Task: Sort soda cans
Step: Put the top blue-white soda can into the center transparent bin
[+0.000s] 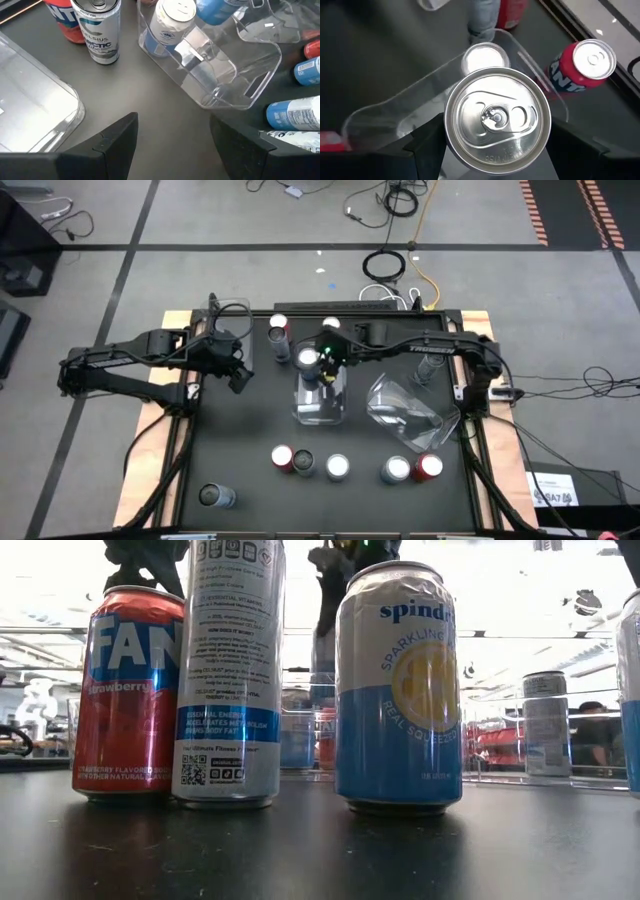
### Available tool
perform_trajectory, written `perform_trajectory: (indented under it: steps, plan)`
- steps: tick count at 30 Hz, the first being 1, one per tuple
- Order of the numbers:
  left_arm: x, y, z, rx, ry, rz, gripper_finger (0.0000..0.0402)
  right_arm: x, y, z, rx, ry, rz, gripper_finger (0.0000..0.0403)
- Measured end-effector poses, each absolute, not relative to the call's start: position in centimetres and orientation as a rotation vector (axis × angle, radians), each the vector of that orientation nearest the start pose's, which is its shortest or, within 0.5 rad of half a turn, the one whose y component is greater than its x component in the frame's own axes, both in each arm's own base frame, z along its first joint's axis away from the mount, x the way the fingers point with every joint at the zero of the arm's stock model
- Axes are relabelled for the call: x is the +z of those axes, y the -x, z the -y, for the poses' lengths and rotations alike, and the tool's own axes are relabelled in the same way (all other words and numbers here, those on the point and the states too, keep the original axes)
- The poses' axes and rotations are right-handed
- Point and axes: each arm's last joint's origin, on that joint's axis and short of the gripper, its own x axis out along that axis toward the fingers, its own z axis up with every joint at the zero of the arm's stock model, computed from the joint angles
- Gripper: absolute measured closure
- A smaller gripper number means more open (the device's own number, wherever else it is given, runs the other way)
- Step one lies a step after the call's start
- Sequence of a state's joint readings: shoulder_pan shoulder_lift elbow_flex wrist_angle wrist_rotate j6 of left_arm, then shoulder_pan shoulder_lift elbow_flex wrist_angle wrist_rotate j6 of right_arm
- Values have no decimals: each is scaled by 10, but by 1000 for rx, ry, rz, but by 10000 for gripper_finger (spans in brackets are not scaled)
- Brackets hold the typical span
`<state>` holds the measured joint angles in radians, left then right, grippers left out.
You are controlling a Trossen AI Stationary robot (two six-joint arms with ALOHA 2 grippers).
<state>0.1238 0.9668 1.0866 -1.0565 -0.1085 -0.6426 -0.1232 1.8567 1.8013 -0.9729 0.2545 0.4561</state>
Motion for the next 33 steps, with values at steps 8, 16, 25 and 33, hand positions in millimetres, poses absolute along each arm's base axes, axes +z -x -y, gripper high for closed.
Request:
perform_trajectory:
  steps: [8,16,25,33]
  plan:
    - [332,-162,-23,512,606,-834,143,268,-380,72,-589,-397,-998,124]
    - [332,-162,-23,523,628,-829,143,255,-383,82,-594,-396,-920,124]
    - [332,-162,-23,523,628,-829,143,235,-376,93,-627,-414,-943,124]
    - [332,-162,-23,523,628,-829,143,232,-377,94,-625,-417,-918,124]
